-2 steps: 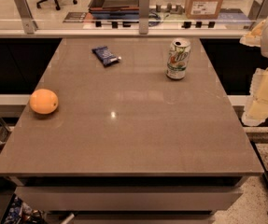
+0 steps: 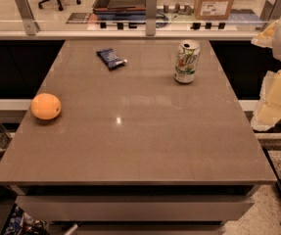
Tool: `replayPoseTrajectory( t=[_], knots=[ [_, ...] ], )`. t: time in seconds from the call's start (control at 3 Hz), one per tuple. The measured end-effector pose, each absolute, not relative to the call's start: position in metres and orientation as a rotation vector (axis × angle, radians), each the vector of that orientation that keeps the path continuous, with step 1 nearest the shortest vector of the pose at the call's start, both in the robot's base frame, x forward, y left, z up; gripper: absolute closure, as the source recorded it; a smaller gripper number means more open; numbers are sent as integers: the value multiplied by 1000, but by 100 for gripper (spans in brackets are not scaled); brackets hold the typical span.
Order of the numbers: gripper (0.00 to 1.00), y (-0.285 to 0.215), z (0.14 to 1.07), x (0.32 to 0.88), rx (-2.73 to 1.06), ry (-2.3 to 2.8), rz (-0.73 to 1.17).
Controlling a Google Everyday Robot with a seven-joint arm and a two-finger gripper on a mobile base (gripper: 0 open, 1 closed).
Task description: Move 7up can near orange
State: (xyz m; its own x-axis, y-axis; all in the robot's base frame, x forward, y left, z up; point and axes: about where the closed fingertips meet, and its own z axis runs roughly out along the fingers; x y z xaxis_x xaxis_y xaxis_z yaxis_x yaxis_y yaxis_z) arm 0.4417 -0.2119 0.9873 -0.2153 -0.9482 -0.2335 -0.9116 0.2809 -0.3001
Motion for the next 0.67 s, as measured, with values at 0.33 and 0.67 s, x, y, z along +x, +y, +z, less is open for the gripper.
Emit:
replayPoseTrajectory(
  t=[0.33, 0.67],
  knots=[
    [0, -208, 980, 449, -1626, 2148, -109],
    [0, -203, 973, 464, -1533, 2088, -59]
  ],
)
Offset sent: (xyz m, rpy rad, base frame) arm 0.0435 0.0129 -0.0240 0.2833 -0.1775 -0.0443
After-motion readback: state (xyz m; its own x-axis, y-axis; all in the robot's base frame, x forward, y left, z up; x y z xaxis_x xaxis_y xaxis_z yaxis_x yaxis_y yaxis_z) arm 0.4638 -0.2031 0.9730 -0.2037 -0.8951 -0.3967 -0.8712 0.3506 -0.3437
